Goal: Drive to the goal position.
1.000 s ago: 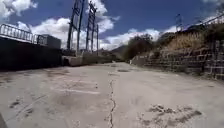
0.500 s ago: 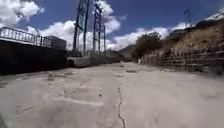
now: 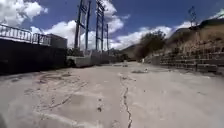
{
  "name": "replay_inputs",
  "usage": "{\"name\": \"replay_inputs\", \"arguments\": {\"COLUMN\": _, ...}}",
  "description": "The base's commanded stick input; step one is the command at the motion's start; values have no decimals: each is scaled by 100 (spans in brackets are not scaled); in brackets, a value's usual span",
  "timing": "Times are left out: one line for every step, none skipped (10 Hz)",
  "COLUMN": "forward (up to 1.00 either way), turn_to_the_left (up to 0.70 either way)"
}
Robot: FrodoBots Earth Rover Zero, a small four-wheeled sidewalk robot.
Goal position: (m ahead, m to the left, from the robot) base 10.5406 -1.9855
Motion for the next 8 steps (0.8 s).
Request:
{"name": "replay_inputs", "arguments": {"forward": 100, "turn_to_the_left": -1}}
{"name": "replay_inputs", "arguments": {"forward": 100, "turn_to_the_left": -1}}
{"name": "replay_inputs", "arguments": {"forward": 100, "turn_to_the_left": -1}}
{"name": "replay_inputs", "arguments": {"forward": 100, "turn_to_the_left": -1}}
{"name": "replay_inputs", "arguments": {"forward": 100, "turn_to_the_left": -1}}
{"name": "replay_inputs", "arguments": {"forward": 100, "turn_to_the_left": -1}}
{"name": "replay_inputs", "arguments": {"forward": 100, "turn_to_the_left": -1}}
{"name": "replay_inputs", "arguments": {"forward": 100, "turn_to_the_left": -1}}
